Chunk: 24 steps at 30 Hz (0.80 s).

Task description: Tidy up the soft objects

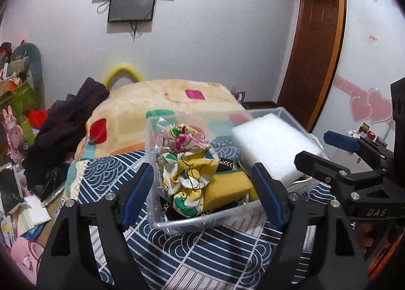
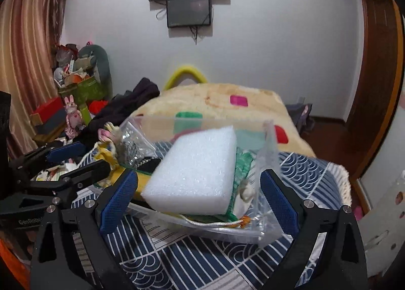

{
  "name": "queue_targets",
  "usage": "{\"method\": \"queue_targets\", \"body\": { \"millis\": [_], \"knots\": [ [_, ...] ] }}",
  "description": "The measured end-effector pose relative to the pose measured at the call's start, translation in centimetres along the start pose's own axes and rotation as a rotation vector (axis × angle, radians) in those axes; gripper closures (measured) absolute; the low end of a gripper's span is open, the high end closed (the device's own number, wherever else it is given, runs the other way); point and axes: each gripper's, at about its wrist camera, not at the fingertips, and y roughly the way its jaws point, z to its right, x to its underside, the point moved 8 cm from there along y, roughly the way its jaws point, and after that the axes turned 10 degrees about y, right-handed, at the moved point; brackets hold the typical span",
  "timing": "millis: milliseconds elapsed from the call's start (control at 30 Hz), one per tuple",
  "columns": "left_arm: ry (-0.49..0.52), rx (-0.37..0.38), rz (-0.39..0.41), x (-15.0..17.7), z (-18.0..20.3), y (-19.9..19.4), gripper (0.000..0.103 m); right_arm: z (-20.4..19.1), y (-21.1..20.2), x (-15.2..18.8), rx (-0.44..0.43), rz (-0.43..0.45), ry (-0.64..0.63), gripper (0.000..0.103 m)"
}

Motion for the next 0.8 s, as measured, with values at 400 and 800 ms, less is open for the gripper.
{"method": "queue_targets", "body": {
  "millis": [400,800],
  "knots": [
    [0.028,-0.040,0.183,-2.1,1.8,-9.3,0.014,-0.5,-7.3,-1.9,-0.001,0.195,-0.015,0.001],
    [0.056,-0.061,0.290,-2.0,4.4,-15.1,0.004,-0.8,-10.9,-1.2,-0.002,0.287,0.005,0.000]
  ]
}}
